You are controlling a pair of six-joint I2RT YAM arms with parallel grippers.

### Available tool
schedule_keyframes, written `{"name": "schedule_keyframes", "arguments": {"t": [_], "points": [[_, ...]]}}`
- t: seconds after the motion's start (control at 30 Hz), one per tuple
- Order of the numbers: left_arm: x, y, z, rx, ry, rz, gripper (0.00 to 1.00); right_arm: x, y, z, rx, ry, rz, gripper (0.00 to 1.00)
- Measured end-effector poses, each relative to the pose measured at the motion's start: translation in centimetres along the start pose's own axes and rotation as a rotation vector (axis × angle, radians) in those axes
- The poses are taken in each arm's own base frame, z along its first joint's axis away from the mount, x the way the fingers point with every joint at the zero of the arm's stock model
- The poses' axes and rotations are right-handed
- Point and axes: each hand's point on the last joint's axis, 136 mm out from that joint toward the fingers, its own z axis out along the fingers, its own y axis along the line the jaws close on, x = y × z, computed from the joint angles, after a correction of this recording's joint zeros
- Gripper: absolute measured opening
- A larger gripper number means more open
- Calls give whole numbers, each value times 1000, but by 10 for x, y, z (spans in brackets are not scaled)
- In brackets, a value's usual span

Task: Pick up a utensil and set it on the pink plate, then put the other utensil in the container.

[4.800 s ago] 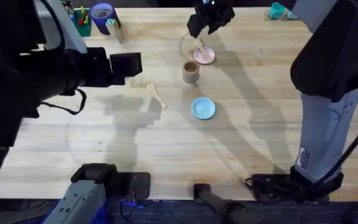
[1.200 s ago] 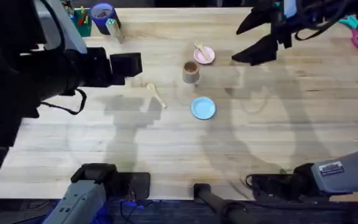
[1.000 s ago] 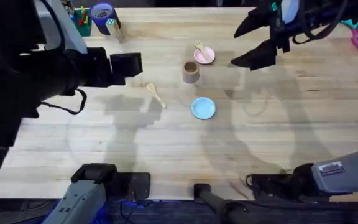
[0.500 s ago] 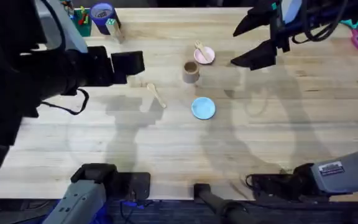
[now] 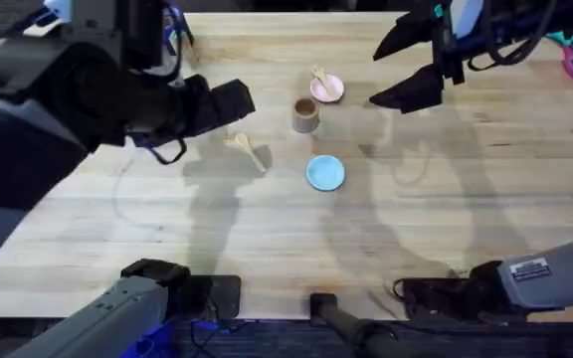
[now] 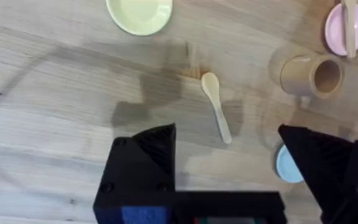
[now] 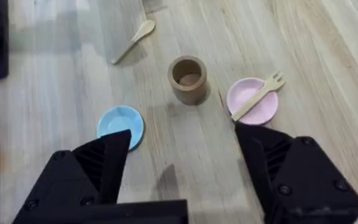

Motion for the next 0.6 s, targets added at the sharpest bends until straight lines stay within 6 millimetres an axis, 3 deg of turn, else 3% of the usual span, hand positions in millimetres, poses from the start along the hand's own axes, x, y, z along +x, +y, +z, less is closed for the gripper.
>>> {"name": "schedule_keyframes", "arguments": {"t": [0.13,0.17,0.27,0.6], "points": [[-3,-6,8,-34,10,-38,992,0,1,0,-3,1,4,997],[-1,-7,34,-107,85,-83,992,1,2,0,-6,3,8,997],[-3,-14,46,-141,115,-111,992,1,2,0,-7,3,9,997],[13,-24,64,-171,171,-146,992,1,2,0,-7,3,9,997]]}}
